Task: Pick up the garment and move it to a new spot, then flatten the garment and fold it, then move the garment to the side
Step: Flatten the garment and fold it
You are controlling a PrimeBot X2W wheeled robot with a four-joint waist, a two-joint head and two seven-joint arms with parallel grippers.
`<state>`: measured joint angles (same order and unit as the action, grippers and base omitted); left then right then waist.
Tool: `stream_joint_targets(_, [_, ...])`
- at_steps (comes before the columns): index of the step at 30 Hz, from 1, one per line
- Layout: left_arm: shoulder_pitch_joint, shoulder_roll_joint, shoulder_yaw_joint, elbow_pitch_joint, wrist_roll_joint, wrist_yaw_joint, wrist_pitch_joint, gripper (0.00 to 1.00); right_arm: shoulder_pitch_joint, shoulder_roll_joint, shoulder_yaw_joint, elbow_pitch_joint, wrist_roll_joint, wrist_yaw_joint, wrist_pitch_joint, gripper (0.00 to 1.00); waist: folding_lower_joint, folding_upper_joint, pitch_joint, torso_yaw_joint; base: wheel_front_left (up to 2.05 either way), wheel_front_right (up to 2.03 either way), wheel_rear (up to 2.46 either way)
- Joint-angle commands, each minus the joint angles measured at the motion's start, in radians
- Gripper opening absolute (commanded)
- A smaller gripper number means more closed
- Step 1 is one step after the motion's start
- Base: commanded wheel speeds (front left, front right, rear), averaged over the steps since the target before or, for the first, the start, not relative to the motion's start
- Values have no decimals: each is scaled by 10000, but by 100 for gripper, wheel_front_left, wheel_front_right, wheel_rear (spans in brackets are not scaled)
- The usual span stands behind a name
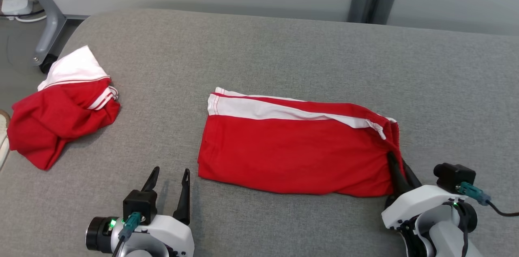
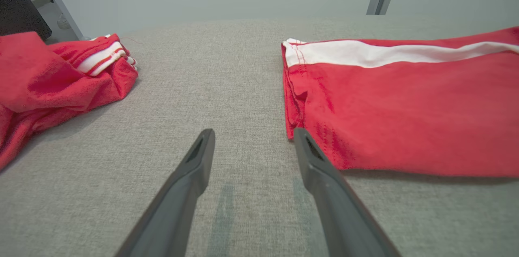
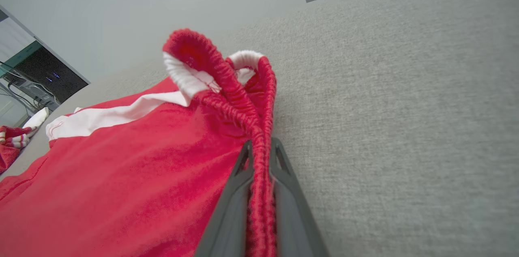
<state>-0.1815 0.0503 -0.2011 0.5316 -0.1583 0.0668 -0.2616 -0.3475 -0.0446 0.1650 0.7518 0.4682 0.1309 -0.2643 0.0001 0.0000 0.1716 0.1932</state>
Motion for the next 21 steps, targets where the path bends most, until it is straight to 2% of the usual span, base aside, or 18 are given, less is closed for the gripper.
stream_joint_targets(1, [125,27,40,34,64,-34,-48,100,84,-119,-131,-100,63,-3,-2,0,-1,0,-52,-72,0,0,0])
stream_joint_targets(6, [222,22,3,133,98,-47,-48,100,58,-128,-445,-497,-90,-3,-3,0,-1,0,-240,-339,0,0,0])
stream_joint_targets(9, [264,25,-68,168,-2,-45,-48,100,56,-139,-106,-632,-9,-1,-3,0,-1,0,-370,-468,0,0,0])
stream_joint_targets(16, [312,29,-354,251,-227,-1,-48,100,-172,-104,1913,-1275,1582,-1,435,0,-1,0,-600,-444,0,0,0])
stream_joint_targets(20, [342,26,-568,275,-376,46,-47,100,-392,-106,2933,-1914,2379,-1,757,0,-1,0,-681,-37,0,0,0])
stream_joint_targets(21, [348,29,-656,257,-412,80,-48,100,-470,-107,3317,-2051,2677,-1,856,0,-1,0,-703,253,0,0,0])
